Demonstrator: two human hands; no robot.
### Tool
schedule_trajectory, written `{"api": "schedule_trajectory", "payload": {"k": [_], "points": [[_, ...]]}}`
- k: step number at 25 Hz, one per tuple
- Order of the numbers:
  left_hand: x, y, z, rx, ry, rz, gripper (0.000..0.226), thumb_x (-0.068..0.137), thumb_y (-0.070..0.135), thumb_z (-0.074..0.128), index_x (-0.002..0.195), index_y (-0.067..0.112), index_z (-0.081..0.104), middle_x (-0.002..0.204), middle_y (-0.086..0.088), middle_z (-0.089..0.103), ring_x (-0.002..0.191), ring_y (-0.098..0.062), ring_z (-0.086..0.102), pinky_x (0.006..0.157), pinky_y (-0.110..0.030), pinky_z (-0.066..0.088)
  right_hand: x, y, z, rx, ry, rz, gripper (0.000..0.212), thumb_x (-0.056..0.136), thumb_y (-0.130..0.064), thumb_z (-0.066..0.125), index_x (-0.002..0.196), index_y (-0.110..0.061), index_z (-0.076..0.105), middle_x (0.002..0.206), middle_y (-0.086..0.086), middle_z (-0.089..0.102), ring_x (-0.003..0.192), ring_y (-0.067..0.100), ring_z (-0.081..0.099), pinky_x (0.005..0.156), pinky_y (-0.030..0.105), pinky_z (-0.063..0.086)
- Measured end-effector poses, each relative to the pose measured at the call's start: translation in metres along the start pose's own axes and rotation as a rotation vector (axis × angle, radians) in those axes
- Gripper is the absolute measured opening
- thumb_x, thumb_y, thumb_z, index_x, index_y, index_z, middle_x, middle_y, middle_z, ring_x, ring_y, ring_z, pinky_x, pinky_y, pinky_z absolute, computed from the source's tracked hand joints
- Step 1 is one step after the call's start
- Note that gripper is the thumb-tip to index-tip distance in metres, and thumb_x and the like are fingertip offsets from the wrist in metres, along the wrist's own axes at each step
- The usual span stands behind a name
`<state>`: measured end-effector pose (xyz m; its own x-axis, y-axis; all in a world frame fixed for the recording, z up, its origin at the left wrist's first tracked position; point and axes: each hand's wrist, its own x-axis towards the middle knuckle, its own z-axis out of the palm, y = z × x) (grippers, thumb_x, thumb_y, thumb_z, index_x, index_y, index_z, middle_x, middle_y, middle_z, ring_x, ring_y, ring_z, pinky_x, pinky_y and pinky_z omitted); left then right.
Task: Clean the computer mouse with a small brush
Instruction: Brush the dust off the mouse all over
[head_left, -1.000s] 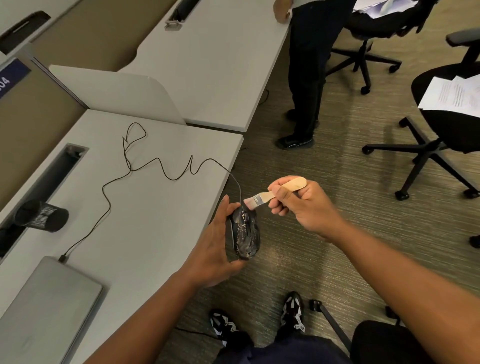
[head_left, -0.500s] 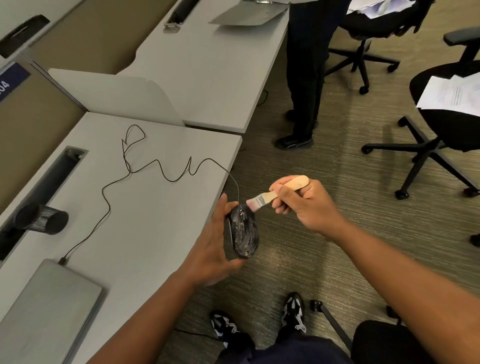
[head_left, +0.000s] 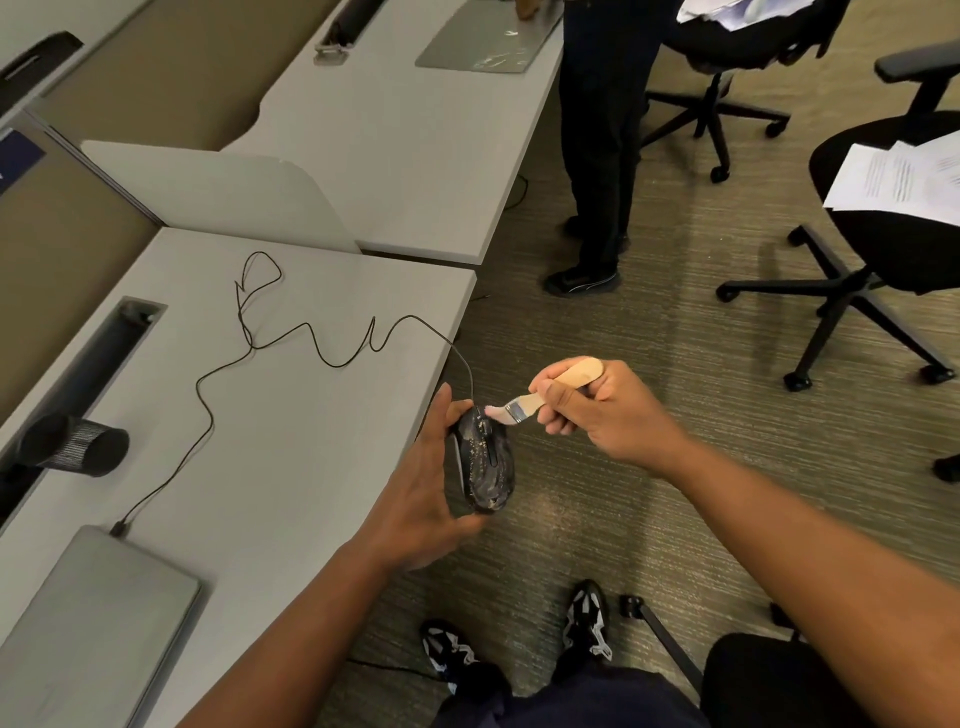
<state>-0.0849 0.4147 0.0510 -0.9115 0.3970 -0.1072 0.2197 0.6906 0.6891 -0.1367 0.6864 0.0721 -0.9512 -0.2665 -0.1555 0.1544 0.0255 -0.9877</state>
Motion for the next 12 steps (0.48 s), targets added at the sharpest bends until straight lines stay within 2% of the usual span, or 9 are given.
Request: {"api": "schedule_trajectory", "payload": {"k": [5, 8, 12], "points": [[-0.0015, 0.0005, -0.0015, -0.004, -0.008, 0.023, 0.142, 0.069, 0.042, 0.087, 0.165, 0.048, -0.016, 0.165, 0.027, 0.026, 0.153, -0.005, 0.037, 0.119, -0.044, 0.047, 0.0009, -0.0008, 0.0010, 0.050, -0.003, -0.036, 0.017, 0.101, -0.022, 0.066, 0.109, -0.011, 0.075, 0.085, 0.010, 0.079, 0.076, 0.020, 0.075, 0.066, 0.026, 0.060], [-0.0019, -0.0016, -0.0013, 0.006, 0.018, 0.026, 0.143, 0.070, 0.035, 0.091, 0.167, 0.045, -0.015, 0.165, 0.025, 0.028, 0.153, -0.009, 0.039, 0.119, -0.044, 0.047, 0.0003, 0.0016, -0.0003, 0.009, -0.021, -0.007, 0.011, 0.104, -0.016, 0.064, 0.104, -0.013, 0.075, 0.080, 0.007, 0.079, 0.071, 0.017, 0.074, 0.062, 0.025, 0.057], [-0.0015, -0.0037, -0.0012, -0.007, 0.035, 0.033, 0.143, 0.069, 0.038, 0.090, 0.167, 0.045, -0.014, 0.165, 0.022, 0.029, 0.152, -0.012, 0.041, 0.116, -0.046, 0.049, -0.0016, 0.0023, 0.0037, 0.072, 0.016, -0.039, 0.015, 0.102, -0.020, 0.066, 0.109, -0.010, 0.074, 0.085, 0.011, 0.079, 0.075, 0.020, 0.075, 0.065, 0.025, 0.059]]}}
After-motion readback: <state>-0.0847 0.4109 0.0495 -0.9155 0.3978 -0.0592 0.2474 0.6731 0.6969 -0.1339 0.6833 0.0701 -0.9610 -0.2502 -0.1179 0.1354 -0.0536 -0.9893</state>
